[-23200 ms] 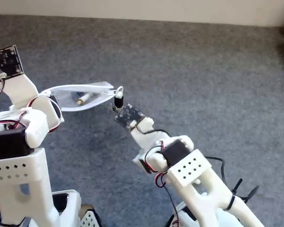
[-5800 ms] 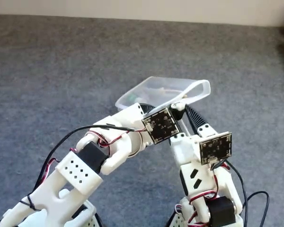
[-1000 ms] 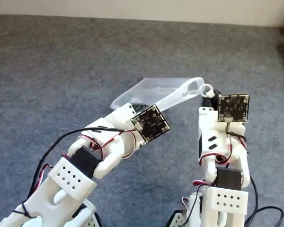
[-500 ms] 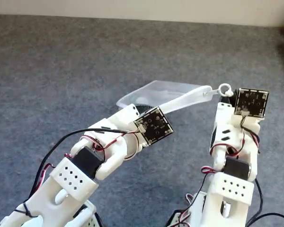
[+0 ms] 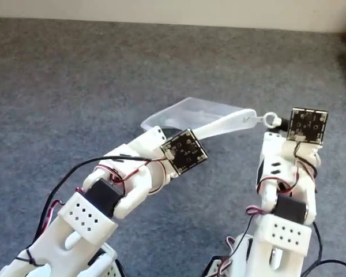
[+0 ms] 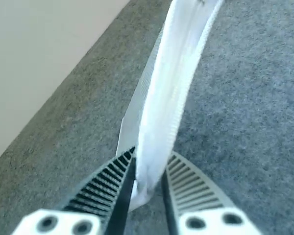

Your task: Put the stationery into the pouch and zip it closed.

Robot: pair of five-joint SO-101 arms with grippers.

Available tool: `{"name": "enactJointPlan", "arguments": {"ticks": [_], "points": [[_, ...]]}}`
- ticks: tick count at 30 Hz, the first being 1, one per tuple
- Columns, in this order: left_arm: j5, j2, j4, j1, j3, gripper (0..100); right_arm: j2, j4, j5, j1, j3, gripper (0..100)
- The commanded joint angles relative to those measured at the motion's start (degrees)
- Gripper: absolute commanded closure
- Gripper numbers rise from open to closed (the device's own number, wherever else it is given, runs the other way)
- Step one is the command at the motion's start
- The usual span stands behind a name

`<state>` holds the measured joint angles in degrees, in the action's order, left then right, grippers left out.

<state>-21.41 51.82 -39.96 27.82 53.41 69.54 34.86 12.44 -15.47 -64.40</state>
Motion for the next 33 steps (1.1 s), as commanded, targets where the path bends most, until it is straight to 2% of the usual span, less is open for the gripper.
{"name": "enactJointPlan", "arguments": {"ticks": [1, 4, 6, 9, 14, 21, 27, 33], "points": [[0.62, 1.80, 0.44, -1.89, -0.66, 82, 8.75, 7.69, -0.18, 4.53, 4.44, 75.2], [0.44, 1.80, 0.09, -1.89, -0.66, 81, 16.31, 12.26, 0.18, 9.63, 4.44, 75.2], [0.35, 1.80, -2.99, -1.89, -1.71, 81, 21.14, 16.31, 3.69, 13.41, 4.18, 75.2], [0.35, 1.80, -11.16, -1.89, -5.76, 81, 27.82, 23.96, 7.91, 19.47, 4.18, 75.2], [0.53, 1.80, -24.44, -1.89, -13.41, 81, 35.56, 32.92, 8.09, 25.71, 4.26, 75.2], [0.53, 1.80, -36.04, -2.42, -20.00, 81, 35.65, 39.43, 7.91, 25.98, 4.26, 75.2], [0.70, 2.95, -37.36, -12.53, -19.91, 81, 35.74, 45.32, 7.82, 25.98, 4.44, 75.3], [0.62, 20.88, -38.86, -19.03, -14.11, 81, 35.74, 49.01, 7.74, 25.98, 6.55, 75.3]]}}
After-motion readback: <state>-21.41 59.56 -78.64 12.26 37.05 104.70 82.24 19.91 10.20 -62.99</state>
